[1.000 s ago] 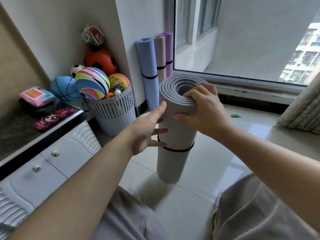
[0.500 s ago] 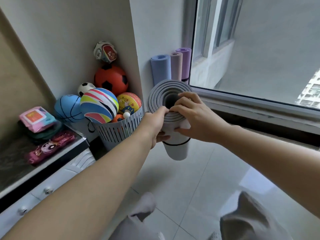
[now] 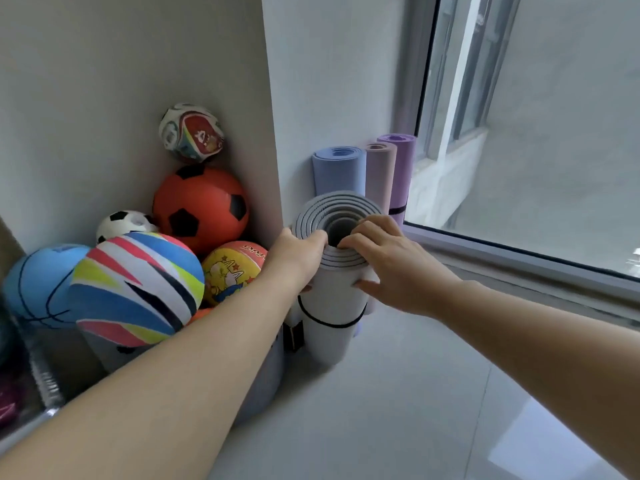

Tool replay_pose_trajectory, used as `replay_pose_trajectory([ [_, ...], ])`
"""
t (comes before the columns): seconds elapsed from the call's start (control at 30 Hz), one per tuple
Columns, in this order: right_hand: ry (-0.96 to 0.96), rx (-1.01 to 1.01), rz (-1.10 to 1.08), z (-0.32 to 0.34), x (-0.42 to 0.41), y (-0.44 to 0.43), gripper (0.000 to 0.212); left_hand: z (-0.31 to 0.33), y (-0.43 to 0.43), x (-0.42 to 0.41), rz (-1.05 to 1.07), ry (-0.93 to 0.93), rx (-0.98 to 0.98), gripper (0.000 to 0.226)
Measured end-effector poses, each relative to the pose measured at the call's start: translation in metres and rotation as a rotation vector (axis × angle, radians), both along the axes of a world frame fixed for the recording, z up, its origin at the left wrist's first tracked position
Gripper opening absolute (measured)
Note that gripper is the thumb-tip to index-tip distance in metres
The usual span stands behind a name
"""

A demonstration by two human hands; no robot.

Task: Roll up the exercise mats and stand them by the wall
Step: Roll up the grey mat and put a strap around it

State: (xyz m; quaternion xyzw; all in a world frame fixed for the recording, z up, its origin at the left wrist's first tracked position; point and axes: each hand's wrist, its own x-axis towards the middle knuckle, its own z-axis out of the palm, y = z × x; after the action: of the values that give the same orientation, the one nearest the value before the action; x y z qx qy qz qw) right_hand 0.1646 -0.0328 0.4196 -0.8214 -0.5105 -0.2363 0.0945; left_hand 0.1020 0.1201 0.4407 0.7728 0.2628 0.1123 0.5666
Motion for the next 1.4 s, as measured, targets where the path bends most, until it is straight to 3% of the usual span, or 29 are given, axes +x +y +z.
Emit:
replay_pose_trajectory([
  [0.13, 0.026, 0.016, 0.008, -0.007, 0.047, 0.021, 0.061, -0.003, 0.017, 0.047, 0.022, 0.005, 0.058, 0.076],
  [0.27, 0.076, 0.074, -0.025, -0.015, 0.088, 0.044, 0.059, -0.007, 0.039, 0.094, 0.06, -0.042, 0.075, 0.061],
  [0.43, 0.118, 0.132, -0.076, -0.015, 0.124, 0.067, 0.062, -0.027, 0.039, 0.116, 0.226, -0.301, 0.226, 0.046],
  [0.53, 0.136, 0.196, -0.084, -0.015, 0.136, 0.085, 0.064, -0.046, 0.041, 0.124, 0.184, -0.42, 0.285, 0.038],
  [0.73, 0.011, 0.233, -0.289, -0.012, 0.153, 0.111, 0.071, -0.071, 0.054, 0.137, 0.002, -0.266, 0.463, 0.041],
  [0.87, 0.043, 0.207, -0.262, -0.02, 0.158, 0.119, 0.064, -0.084, 0.068, 0.141, -0.123, -0.162, 0.515, 0.047],
  [1.03, 0.081, 0.142, -0.21, -0.039, 0.15, 0.111, 0.08, -0.098, 0.07, 0.133, -0.19, -0.095, 0.527, 0.059],
  [1.4, 0.171, -0.106, -0.26, -0.064, 0.119, 0.072, 0.078, -0.106, 0.061, 0.113, -0.235, 0.022, 0.583, 0.064],
])
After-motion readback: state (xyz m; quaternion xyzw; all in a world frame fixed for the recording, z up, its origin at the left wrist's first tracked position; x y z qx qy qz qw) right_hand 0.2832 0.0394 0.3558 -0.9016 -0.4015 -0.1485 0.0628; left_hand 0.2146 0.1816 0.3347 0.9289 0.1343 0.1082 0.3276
